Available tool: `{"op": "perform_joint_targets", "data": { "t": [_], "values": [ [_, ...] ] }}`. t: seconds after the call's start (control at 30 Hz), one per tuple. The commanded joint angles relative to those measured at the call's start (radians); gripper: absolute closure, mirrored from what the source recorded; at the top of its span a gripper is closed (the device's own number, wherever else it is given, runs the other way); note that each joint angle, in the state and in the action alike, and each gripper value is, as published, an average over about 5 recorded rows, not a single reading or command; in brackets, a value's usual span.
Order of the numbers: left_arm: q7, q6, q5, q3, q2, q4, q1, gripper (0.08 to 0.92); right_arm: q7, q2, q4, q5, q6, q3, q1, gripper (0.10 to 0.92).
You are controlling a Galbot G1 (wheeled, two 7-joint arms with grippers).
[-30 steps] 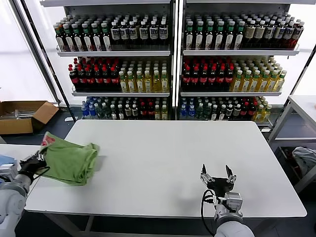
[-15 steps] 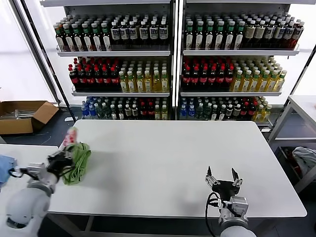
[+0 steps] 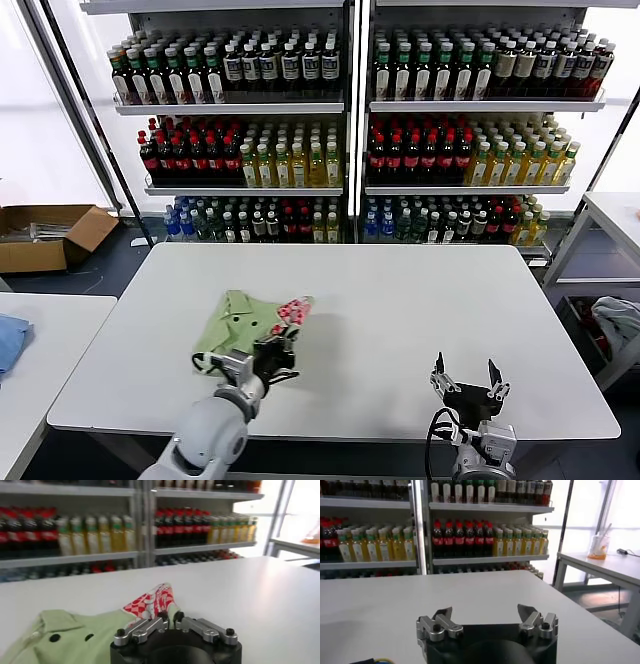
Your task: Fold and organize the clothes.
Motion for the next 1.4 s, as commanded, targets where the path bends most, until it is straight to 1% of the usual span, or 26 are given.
{"op": "perform_joint_targets", "data": {
  "t": [0.03,0.13,0.3,0.4,0.47,0.57,0.67,0.77,0.87,0.97,1.1,1.2,1.4],
  "values": [
    [-0.019,0.013,0.015,0.21,-0.128,0.093,-0.126,0.879,0.003,0.037,-0.014,-0.045,0.003,0.001,-0.03,0.203],
    [-0.02,-0.008,-0.005,0.204,-0.139,0.099,-0.135,0.879,0.006,0.036,-0.033,-0.046,-0.007,-0.006,-0.007,0.203],
    [-0.04,-0.082,-0.087,0.195,-0.161,0.08,-0.144,0.876,0.011,0.03,-0.07,-0.04,-0.034,-0.019,0.044,0.203],
    [-0.048,-0.113,-0.184,0.191,-0.17,0.034,-0.137,0.835,0.014,0.02,-0.092,-0.01,-0.053,-0.023,0.078,0.203],
    [-0.052,-0.126,-0.225,0.196,-0.173,-0.006,-0.126,0.778,0.018,0.012,-0.11,0.023,-0.065,-0.025,0.106,0.203],
    [-0.048,-0.138,-0.218,0.203,-0.173,-0.046,-0.108,0.692,0.025,0.004,-0.129,0.074,-0.076,-0.031,0.141,0.203],
    [-0.049,-0.147,-0.201,0.182,-0.172,-0.046,-0.092,0.605,0.032,-0.004,-0.127,0.158,-0.089,-0.039,0.163,0.203],
    [-0.08,-0.139,-0.152,0.134,-0.164,-0.021,-0.083,0.519,0.044,-0.016,-0.119,0.288,-0.107,-0.045,0.187,0.203],
    [-0.134,-0.088,-0.065,0.079,-0.138,0.001,-0.079,0.432,0.053,-0.036,-0.121,0.429,-0.139,-0.059,0.228,0.203],
    [-0.165,-0.044,-0.023,0.031,-0.104,-0.001,-0.068,0.345,0.069,-0.056,-0.141,0.534,-0.172,-0.079,0.28,0.203],
    [-0.172,-0.032,-0.006,-0.012,-0.071,-0.023,-0.039,0.236,0.102,-0.069,-0.199,0.6,-0.18,-0.115,0.344,0.203],
    [-0.174,-0.032,-0.002,-0.031,-0.059,-0.032,-0.014,0.188,0.114,-0.063,-0.246,0.617,-0.18,-0.143,0.377,0.203],
    [-0.179,-0.032,0.012,-0.05,-0.06,-0.026,0.01,0.177,0.138,-0.024,-0.327,0.659,-0.18,-0.166,0.415,0.203]
  ]
}}
